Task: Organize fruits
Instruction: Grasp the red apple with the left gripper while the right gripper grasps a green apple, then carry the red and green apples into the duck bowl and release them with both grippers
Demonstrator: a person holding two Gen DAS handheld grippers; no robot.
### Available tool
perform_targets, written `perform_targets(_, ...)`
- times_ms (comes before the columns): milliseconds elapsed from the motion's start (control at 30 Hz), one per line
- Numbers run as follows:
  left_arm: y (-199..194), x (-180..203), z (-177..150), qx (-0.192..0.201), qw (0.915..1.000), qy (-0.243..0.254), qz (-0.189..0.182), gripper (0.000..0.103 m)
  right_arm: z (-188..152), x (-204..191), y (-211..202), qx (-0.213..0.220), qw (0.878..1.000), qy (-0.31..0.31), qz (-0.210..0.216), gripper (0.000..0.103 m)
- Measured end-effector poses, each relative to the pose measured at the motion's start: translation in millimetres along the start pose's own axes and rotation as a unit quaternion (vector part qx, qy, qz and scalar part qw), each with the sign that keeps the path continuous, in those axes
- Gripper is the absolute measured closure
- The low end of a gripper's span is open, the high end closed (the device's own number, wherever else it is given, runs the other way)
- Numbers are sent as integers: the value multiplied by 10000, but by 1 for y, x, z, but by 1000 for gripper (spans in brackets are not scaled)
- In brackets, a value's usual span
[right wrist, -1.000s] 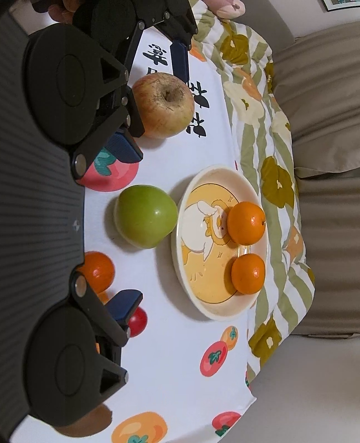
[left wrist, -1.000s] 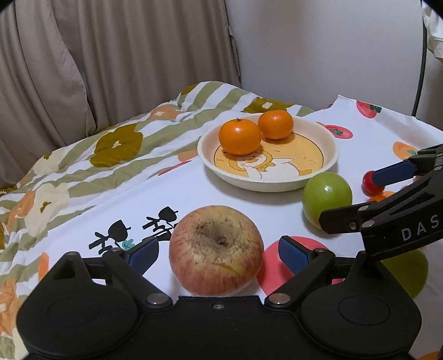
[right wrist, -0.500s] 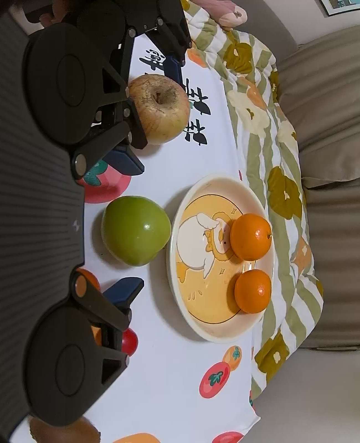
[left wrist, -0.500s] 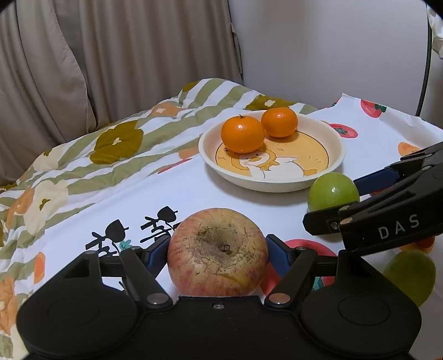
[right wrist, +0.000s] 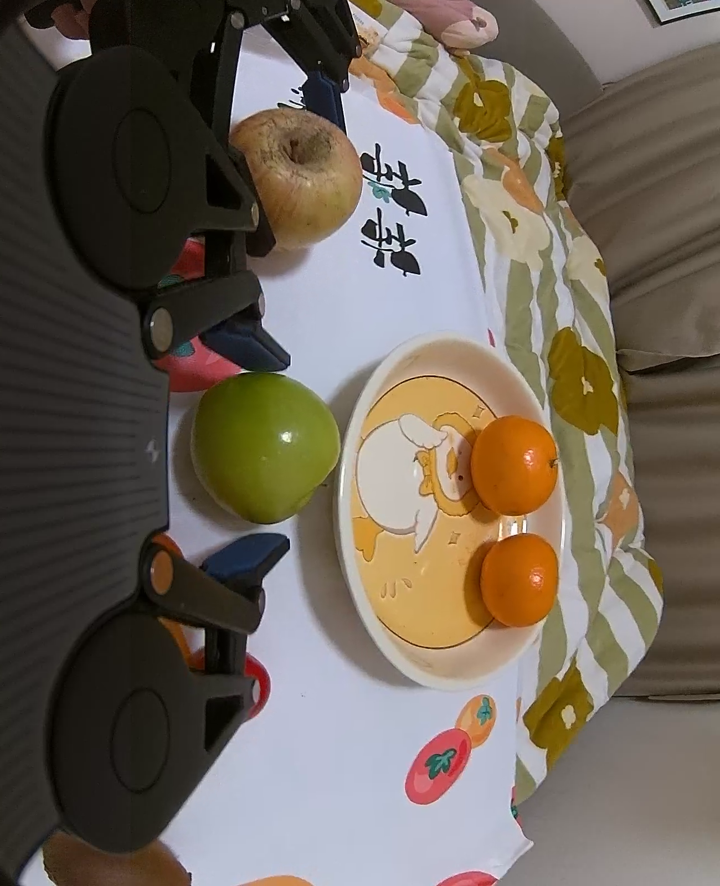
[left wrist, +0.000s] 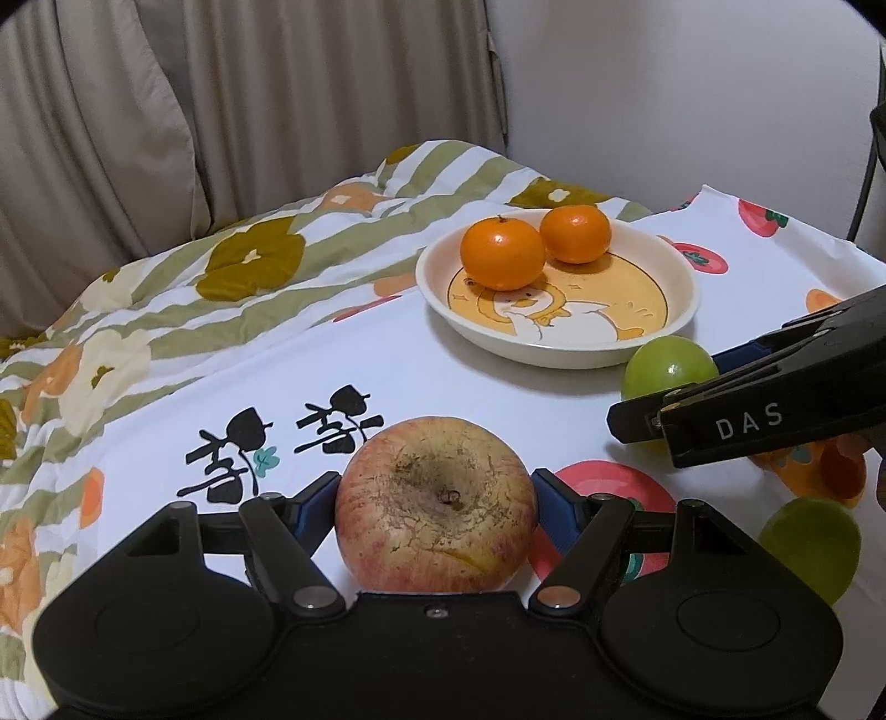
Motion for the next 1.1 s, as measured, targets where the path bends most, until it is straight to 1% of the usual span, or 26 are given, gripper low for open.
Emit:
perform_targets(33, -1, -1, -1, -10, 10000, -23, 5, 26, -1, 0, 1, -32, 10000, -6, 53, 31)
perform_targets(167, -4, -2, -4, -55, 9999, -106, 35, 26, -2, -1, -1, -31, 10000, -6, 32, 31)
perform_targets(333, -13, -3, -6, -52, 9997, -210, 90, 26, -6, -3, -8, -18, 9999, -32, 111, 32)
perform_targets(500, -25, -1, -5, -3, 9993, -320, 172, 26, -5, -5, -22, 56, 9998, -110, 147, 32)
perform_targets(667, -44, 2, -2, 45, 9987, -439, 253, 26, -1, -6, -45, 154, 9995, -239, 166, 32)
perform_targets(867, -73, 7, 8, 151, 9972, -633, 380, 26, 6, -2, -75, 248, 9991, -302, 190, 32)
perform_targets(1100, -94, 14, 28, 256, 9950, -818, 512, 26, 19, 7, -101, 347, 9982, -400, 266, 32)
Point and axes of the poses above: each gripper's, at about its wrist camera, not at the fingertips, and y roughly the way its jaws point, x to its right, z to its top, the point moved 6 cm from there along y, roughly the way its jaws point, and after that the axes turned 10 degrees about -x, right-handed, at the moved point
